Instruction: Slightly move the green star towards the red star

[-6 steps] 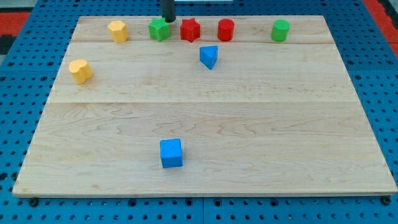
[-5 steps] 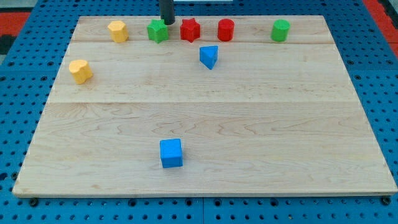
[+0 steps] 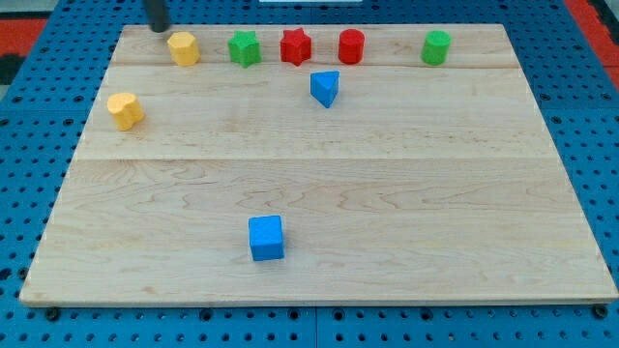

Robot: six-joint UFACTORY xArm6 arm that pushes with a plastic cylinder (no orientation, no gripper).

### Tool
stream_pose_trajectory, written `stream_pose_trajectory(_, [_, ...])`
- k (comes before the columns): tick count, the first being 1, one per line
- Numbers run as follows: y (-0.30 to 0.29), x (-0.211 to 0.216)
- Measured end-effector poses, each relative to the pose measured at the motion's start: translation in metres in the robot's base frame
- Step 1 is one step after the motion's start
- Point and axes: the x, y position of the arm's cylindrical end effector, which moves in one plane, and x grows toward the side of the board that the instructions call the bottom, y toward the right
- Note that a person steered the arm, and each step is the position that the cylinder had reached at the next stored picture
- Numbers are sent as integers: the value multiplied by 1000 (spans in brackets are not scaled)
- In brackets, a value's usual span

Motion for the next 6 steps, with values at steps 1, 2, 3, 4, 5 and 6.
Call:
stream_pose_trajectory(1, [-48, 13])
stream_pose_trajectory(2, [-43, 46])
stream_pose_trajectory(3, [1, 70])
stream_pose_trajectory(4, [54, 88])
stream_pose_trajectory(5, [88, 110])
stream_pose_trajectory(6, [128, 98])
